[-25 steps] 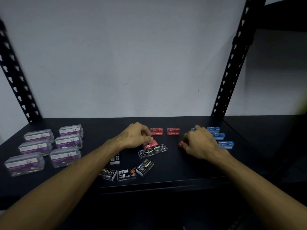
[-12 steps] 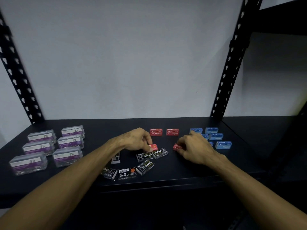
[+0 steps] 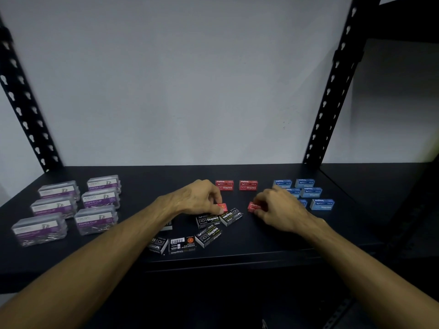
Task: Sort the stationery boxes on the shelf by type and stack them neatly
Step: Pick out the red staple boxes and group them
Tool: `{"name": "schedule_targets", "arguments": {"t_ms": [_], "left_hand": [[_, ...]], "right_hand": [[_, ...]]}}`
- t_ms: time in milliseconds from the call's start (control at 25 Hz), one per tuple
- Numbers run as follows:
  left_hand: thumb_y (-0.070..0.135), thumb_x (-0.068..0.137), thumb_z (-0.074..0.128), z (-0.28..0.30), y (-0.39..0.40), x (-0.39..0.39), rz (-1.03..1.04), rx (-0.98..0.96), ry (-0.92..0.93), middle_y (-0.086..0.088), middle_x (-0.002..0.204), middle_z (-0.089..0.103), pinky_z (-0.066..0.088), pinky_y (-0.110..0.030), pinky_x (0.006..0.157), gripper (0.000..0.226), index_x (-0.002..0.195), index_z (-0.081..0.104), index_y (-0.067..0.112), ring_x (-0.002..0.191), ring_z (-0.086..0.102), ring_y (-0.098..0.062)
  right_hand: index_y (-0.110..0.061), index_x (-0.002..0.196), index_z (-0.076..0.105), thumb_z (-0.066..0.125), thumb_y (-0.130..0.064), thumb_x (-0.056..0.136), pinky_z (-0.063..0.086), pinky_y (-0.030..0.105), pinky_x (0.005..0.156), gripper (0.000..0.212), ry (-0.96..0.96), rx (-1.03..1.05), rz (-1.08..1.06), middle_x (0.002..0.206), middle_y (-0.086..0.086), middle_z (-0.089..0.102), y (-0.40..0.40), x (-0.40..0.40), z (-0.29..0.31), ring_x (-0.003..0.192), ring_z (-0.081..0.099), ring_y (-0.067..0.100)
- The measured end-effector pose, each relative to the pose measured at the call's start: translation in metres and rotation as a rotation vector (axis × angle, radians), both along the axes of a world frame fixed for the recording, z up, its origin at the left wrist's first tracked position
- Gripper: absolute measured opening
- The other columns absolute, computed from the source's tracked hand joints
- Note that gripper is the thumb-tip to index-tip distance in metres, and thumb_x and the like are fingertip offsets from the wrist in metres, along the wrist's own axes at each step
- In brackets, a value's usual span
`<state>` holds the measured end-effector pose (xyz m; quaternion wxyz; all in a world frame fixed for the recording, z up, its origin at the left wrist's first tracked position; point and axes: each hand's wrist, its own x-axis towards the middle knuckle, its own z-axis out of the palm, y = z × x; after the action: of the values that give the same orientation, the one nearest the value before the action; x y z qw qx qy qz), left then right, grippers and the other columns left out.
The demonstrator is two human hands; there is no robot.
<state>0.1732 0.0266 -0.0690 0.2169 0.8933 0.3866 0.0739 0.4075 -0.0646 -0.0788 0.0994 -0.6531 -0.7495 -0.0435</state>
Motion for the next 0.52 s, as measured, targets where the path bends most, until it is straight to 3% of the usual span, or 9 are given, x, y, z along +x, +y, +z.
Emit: {"name": "schedule_targets", "arguments": {"t_ms": [160, 280, 360, 520], "left_hand": [[0.047, 0.085, 0.069, -0.0021, -0.0021, 0.0021, -0.022, 0.124, 0.054, 0.009, 0.081, 0.067, 0.042, -0.017, 0.058, 0.026, 0.093, 0.071, 0.022, 0.073, 0.063, -0.006], [0.041, 0.096, 0.054, -0.0021, -0.0020, 0.0031, -0.063, 0.208, 0.088, 0.004, 0.084, 0.068, 0.050, -0.029, 0.066, 0.031, 0.090, 0.070, 0.015, 0.075, 0.063, -0.011], [0.032, 0.101, 0.047, -0.0008, 0.0007, 0.0008, -0.056, 0.188, 0.071, -0.004, 0.084, 0.068, 0.052, -0.038, 0.073, 0.035, 0.086, 0.067, 0.008, 0.076, 0.063, -0.017], [0.031, 0.103, 0.044, -0.0011, 0.0061, -0.0044, -0.022, 0.114, 0.006, -0.013, 0.078, 0.064, 0.050, -0.040, 0.068, 0.039, 0.079, 0.060, 0.004, 0.064, 0.055, -0.017]], "right_hand": [[-0.020, 0.126, 0.062, 0.063, -0.047, 0.088, 0.045, 0.033, 0.090, 0.046, 0.031, -0.003, 0.006, 0.117, -0.002, 0.064, 0.0026, -0.0017, 0.0008, 0.109, 0.049, 0.015], [-0.020, 0.126, 0.062, 0.066, -0.046, 0.087, 0.043, 0.032, 0.091, 0.046, 0.055, -0.011, 0.019, 0.117, -0.003, 0.061, 0.0036, -0.0031, 0.0016, 0.109, 0.048, 0.015], [-0.022, 0.122, 0.063, 0.067, -0.045, 0.086, 0.042, 0.031, 0.089, 0.042, 0.068, -0.014, 0.022, 0.114, -0.004, 0.059, 0.0032, -0.0040, 0.0023, 0.105, 0.047, 0.013], [-0.027, 0.109, 0.061, 0.071, -0.042, 0.083, 0.038, 0.027, 0.079, 0.031, 0.092, -0.012, 0.022, 0.098, -0.012, 0.053, 0.0018, -0.0061, 0.0041, 0.096, 0.045, 0.010]]}}
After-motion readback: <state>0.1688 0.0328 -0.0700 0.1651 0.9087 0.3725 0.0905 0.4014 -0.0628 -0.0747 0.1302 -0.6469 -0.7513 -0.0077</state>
